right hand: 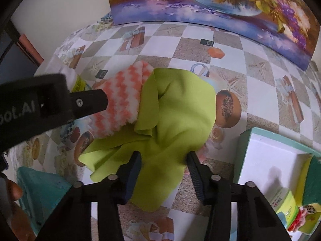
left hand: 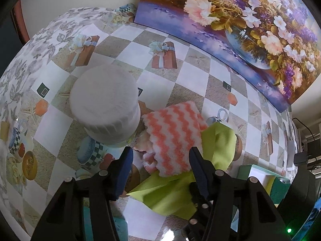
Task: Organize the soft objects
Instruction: 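Grasp the pink zigzag cloth with the left gripper while the right gripper grasps the lime-green cloth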
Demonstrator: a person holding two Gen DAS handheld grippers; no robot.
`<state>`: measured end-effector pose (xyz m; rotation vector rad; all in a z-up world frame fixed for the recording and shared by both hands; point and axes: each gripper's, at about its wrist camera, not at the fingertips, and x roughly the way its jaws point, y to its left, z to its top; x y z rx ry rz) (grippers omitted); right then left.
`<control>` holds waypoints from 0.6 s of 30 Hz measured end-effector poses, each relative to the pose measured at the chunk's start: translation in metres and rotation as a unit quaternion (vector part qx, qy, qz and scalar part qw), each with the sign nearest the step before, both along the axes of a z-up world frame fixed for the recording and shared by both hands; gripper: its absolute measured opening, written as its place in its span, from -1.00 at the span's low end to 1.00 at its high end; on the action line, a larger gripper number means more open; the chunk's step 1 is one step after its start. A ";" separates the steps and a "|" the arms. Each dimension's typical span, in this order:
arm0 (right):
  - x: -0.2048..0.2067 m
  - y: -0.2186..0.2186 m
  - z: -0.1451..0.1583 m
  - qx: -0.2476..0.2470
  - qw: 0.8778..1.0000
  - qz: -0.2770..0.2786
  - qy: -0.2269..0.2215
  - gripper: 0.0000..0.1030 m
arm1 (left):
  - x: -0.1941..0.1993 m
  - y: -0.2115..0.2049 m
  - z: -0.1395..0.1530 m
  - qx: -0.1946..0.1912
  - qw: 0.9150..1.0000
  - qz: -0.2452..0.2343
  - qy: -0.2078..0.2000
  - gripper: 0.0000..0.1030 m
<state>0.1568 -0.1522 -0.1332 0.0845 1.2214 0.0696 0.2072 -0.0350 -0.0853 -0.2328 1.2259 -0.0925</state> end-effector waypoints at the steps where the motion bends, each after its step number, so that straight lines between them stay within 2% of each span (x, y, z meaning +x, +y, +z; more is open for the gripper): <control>1: 0.000 0.000 0.000 -0.004 1.000 0.001 -0.001 -0.29 | 0.000 0.000 0.000 0.000 1.000 0.001 0.000 0.15; 6: -0.001 -0.005 0.000 -0.003 1.000 -0.003 -0.001 -0.54 | 0.001 -0.001 -0.001 0.001 1.000 0.001 -0.001 0.15; 8: -0.002 -0.007 0.000 -0.003 1.000 -0.002 -0.002 -0.74 | 0.001 -0.002 -0.001 0.000 1.000 0.003 -0.003 0.15; 10: -0.003 -0.010 0.002 0.003 1.000 -0.005 -0.001 -0.82 | 0.002 -0.003 -0.002 -0.002 1.000 0.006 -0.003 0.15; 18: -0.006 -0.022 0.005 0.007 1.000 -0.018 -0.005 -0.89 | 0.004 -0.010 -0.006 -0.005 1.000 0.008 -0.003 0.15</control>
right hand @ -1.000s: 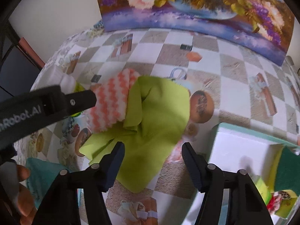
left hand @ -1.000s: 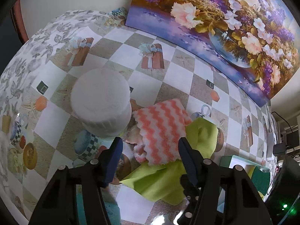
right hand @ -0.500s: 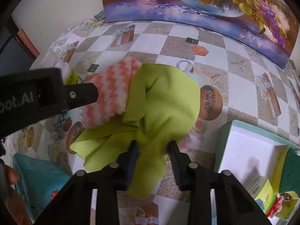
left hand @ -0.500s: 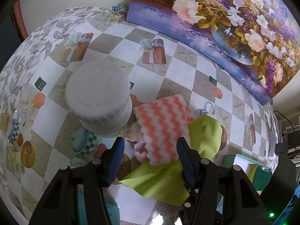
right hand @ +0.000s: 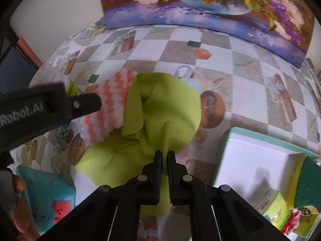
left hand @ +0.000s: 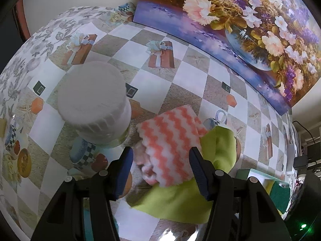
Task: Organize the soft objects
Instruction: 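Grasp the pink zigzag cloth with the left gripper while the right gripper grasps the lime-green cloth, then lift the zigzag cloth with the left gripper while the right gripper lifts the lime-green cloth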
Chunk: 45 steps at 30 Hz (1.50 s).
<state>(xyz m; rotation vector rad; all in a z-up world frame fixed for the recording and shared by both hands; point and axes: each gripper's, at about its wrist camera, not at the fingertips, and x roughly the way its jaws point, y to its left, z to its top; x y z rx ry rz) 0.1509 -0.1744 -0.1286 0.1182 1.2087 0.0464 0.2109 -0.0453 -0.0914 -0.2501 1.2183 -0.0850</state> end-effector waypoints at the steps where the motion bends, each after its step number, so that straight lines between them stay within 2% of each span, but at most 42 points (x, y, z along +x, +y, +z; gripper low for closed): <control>1: -0.001 -0.002 0.001 0.002 1.000 -0.003 -0.001 -0.89 | 0.000 -0.001 -0.001 0.001 1.000 0.000 0.001 0.15; 9: -0.004 -0.024 0.005 0.014 0.999 -0.032 -0.004 -0.89 | 0.001 -0.005 -0.009 0.004 1.000 0.005 0.006 0.15; 15: -0.003 -0.026 0.007 0.017 0.999 -0.032 -0.004 -0.89 | 0.002 -0.014 -0.014 0.007 1.000 -0.003 0.008 0.15; 19: -0.003 -0.027 0.006 0.020 0.999 -0.031 -0.001 -0.89 | 0.003 -0.018 -0.021 0.007 1.000 -0.004 0.014 -0.21; 23: -0.003 -0.026 0.005 0.018 0.999 -0.028 0.001 -0.89 | 0.002 -0.021 -0.024 0.002 1.000 -0.009 0.016 -0.48; 25: -0.003 -0.026 0.005 0.020 0.999 -0.028 0.001 -0.89 | 0.001 -0.022 -0.024 0.002 1.000 -0.010 0.014 -0.71; 28: -0.002 -0.026 0.005 0.020 0.999 -0.028 0.001 -0.89 | 0.000 -0.022 -0.024 0.003 1.000 -0.014 0.009 -0.80; 42: -0.005 -0.040 0.026 0.026 0.998 -0.043 -0.027 -0.89 | -0.002 -0.016 -0.011 0.012 1.000 -0.010 -0.018 -0.83; 45: -0.006 -0.043 0.035 0.026 0.998 -0.047 -0.038 -0.91 | -0.002 -0.017 -0.005 0.027 0.999 -0.009 -0.028 -0.83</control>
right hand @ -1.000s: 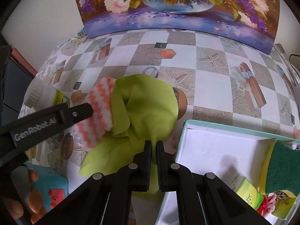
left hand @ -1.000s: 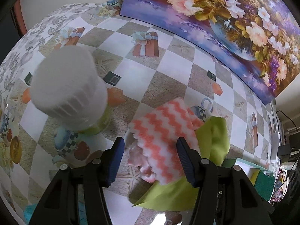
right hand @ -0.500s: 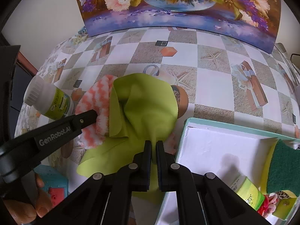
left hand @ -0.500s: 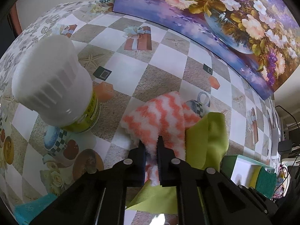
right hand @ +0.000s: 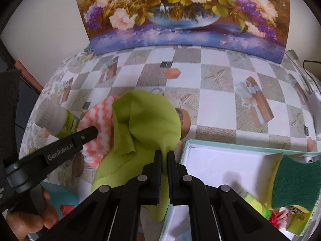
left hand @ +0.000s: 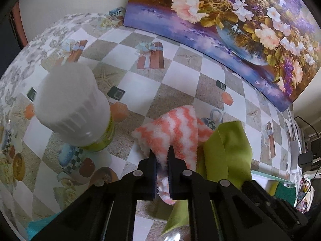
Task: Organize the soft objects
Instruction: 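Lift the zigzag cloth with the left gripper while the right gripper lifts the lime-green cloth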
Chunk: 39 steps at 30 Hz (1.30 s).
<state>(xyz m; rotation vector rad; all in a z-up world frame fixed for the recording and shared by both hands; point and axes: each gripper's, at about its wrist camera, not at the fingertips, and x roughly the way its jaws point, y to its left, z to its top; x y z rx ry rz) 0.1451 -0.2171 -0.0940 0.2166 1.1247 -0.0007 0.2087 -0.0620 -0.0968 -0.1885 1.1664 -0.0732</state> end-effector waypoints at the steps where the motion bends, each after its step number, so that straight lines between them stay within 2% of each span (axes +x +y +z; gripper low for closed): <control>1: 0.000 -0.001 0.003 -0.002 1.000 -0.002 -0.003 -0.92 | 0.000 0.000 0.002 0.006 1.000 0.001 -0.003 -0.83; 9: -0.005 -0.013 0.020 -0.007 1.000 -0.016 -0.022 -0.93 | -0.001 0.000 0.015 0.010 1.000 0.000 -0.020 -0.83; 18: -0.011 -0.015 0.047 0.014 0.998 -0.016 -0.060 -0.93 | -0.008 -0.006 0.047 0.012 0.998 -0.012 -0.061 -0.83; 25: -0.020 -0.015 0.076 0.032 0.995 -0.013 -0.097 -0.93 | -0.019 -0.012 0.085 0.014 0.994 -0.023 -0.107 -0.83; 34: -0.044 -0.024 0.124 0.032 0.988 -0.019 -0.153 -0.93 | -0.041 -0.014 0.136 0.009 0.985 -0.031 -0.167 -0.83; 37: -0.048 -0.027 0.127 0.032 0.987 -0.020 -0.154 -0.93 | -0.047 -0.016 0.143 0.016 0.984 -0.035 -0.176 -0.83; 39: -0.045 -0.028 0.119 0.032 0.990 -0.016 -0.138 -0.93 | -0.047 -0.019 0.141 0.021 0.984 -0.039 -0.171 -0.83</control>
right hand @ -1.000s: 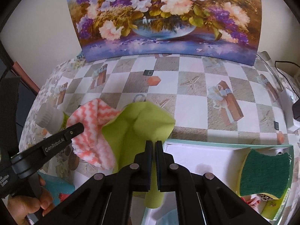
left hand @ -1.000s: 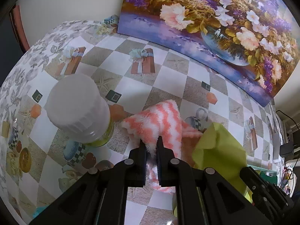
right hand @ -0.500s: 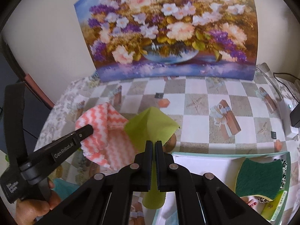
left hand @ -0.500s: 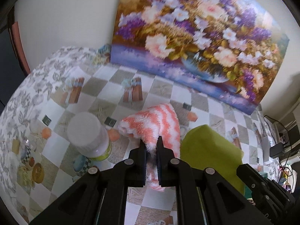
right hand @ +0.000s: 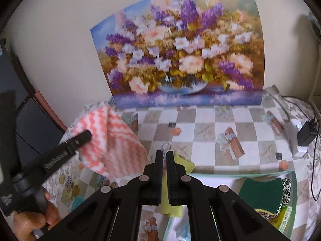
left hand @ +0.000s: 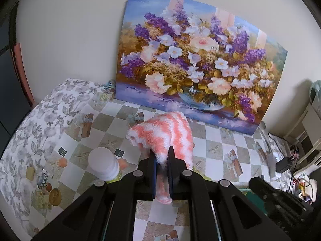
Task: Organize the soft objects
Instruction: 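Lift the zigzag cloth with the left gripper while the right gripper lifts the lime-green cloth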
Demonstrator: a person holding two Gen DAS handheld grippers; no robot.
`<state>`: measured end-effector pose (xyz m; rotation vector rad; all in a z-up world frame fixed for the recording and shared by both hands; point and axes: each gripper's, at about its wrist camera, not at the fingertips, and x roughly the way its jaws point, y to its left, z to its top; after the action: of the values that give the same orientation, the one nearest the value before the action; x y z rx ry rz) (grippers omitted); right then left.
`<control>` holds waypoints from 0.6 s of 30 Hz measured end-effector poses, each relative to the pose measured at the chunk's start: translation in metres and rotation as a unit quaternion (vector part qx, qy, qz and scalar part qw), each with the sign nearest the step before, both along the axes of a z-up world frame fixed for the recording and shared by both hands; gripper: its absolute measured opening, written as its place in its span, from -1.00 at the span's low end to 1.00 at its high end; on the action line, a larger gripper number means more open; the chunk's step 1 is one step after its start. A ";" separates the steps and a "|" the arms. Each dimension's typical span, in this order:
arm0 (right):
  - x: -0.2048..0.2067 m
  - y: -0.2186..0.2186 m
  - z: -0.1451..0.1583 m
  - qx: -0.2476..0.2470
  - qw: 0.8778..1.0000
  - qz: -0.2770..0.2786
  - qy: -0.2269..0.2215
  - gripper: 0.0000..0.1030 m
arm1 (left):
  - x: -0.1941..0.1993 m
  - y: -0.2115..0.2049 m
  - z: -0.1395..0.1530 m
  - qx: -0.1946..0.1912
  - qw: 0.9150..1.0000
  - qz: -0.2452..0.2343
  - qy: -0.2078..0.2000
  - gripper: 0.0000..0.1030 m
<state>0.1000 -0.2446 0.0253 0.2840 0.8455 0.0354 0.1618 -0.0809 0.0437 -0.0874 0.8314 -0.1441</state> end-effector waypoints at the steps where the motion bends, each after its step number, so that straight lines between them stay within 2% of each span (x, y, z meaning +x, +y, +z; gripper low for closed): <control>1: 0.001 0.000 -0.005 -0.001 1.000 0.001 0.006 -0.93 | 0.002 -0.002 -0.005 0.003 1.000 -0.001 0.008 -0.83; 5: 0.011 -0.001 -0.034 0.012 0.999 0.006 0.046 -0.85 | 0.011 -0.010 -0.031 0.019 0.999 -0.006 0.041 -0.83; 10: 0.021 0.004 -0.066 0.025 0.996 0.018 0.086 -0.85 | 0.021 -0.010 -0.069 0.022 0.995 -0.004 0.094 -0.83; 12: 0.025 0.008 -0.077 0.023 0.995 0.023 0.099 -0.78 | 0.023 -0.009 -0.080 0.021 0.994 0.000 0.108 -0.83; 14: 0.027 0.012 -0.084 0.020 0.994 0.025 0.108 -0.62 | 0.024 -0.007 -0.086 0.020 0.993 0.002 0.117 -0.83; 18: 0.031 0.018 -0.101 0.011 0.991 0.030 0.129 -0.59 | 0.027 -0.003 -0.097 0.015 0.991 0.006 0.132 -0.83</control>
<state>0.1313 -0.2262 -0.0760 0.2873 1.1116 0.0654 0.1886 -0.0842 -0.0535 -0.0848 1.0967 -0.1112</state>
